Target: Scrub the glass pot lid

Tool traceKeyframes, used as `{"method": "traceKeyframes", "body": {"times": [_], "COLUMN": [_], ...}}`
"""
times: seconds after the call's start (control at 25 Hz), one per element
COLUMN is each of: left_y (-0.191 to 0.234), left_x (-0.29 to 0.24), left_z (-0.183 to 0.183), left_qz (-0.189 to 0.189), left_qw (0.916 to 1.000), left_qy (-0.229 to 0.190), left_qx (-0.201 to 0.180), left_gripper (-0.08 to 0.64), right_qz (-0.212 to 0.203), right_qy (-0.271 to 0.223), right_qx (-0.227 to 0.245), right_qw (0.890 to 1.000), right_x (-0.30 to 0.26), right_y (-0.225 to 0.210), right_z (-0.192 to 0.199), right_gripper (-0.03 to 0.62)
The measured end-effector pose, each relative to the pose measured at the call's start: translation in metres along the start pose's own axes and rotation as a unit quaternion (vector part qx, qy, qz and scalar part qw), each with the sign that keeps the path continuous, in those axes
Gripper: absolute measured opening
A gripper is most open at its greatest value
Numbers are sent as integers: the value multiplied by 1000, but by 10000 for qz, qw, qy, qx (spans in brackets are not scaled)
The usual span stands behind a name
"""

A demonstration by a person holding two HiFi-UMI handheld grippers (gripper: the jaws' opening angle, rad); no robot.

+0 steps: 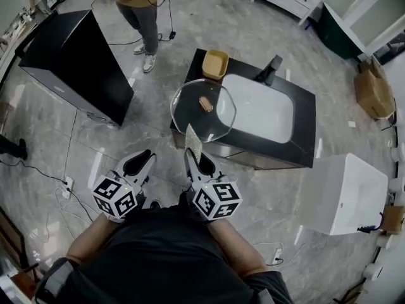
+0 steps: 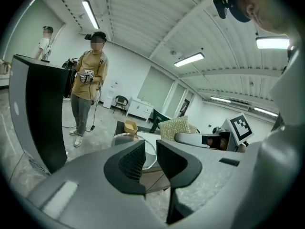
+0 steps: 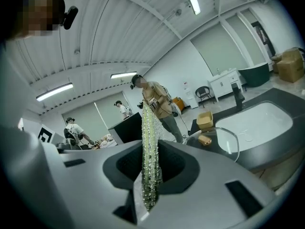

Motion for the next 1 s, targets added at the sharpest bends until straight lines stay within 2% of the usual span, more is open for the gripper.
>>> {"method": "traceKeyframes", "body": {"times": [0.32,0.6,0.76,1.0], "left_y": [-16,-6,15,54], "left_x": [-74,-126,-157,-186], "left_z": [-29,-39,-47,-79], "left_qz": [-317,-291,7,672], "left_qw": [9995,9990,9989,9962], "left_qy": [-45,207,351,410], "left_qx": [78,-260,-323,-366], "left_gripper": [74,74,74,74], "right_qz": [-103,366,889,1520], "right_qy": [218,501,709,513], "right_qx": [-243,-314,-344,-1186], "right_qw": [9994,9976,9929,9799], "right_x": [-16,-27,-34,-46], "right_y": [-84,-157,-192,-215], "right_z": [-40,-43,-43,-44], "right_gripper": [66,66,66,66]}}
Point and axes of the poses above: the fingertips, and each gripper's own axes: x backward along the fingers, y to its left, z out of its underside, the point moved 5 cm from there along x, backward along the fingers, and after that the axes turned 4 degrees about -z, right-handed, at the moved point
